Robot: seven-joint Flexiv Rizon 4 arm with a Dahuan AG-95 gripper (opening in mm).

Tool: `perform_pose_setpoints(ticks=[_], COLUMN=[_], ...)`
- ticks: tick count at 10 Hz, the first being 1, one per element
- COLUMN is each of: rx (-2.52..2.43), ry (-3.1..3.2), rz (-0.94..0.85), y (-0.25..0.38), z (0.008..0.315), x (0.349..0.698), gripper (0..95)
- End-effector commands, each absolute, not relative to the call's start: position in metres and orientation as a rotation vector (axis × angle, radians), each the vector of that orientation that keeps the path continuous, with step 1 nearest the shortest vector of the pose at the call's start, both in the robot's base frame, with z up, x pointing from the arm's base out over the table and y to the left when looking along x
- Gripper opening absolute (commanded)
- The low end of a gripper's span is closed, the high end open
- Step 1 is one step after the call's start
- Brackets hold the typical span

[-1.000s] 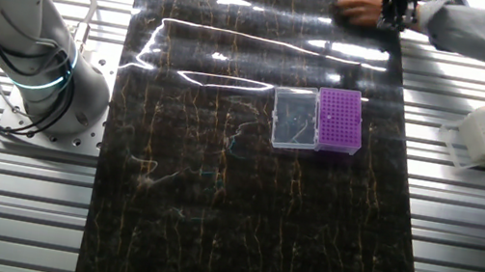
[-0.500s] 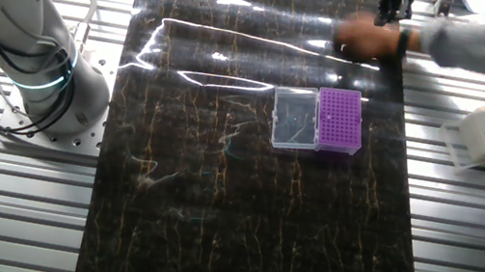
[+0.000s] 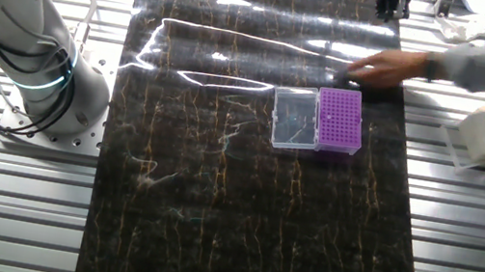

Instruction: Insert a small pipette tip into the holder for small pipette tips

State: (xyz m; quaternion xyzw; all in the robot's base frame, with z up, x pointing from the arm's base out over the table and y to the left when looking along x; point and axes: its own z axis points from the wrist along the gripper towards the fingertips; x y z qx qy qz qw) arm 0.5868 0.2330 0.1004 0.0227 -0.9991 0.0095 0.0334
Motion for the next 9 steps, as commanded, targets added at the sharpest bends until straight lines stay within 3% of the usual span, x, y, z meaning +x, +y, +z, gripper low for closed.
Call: perform_pose_setpoints(ticks=[1, 9], rx=[-0.007, 0.150], ry=[-3.065, -3.132], rz=[0.039, 0.050], y=[0.232, 0.189], z=[0.100, 0.069], x=[0.585, 0.545], gripper=[0.0, 0.0])
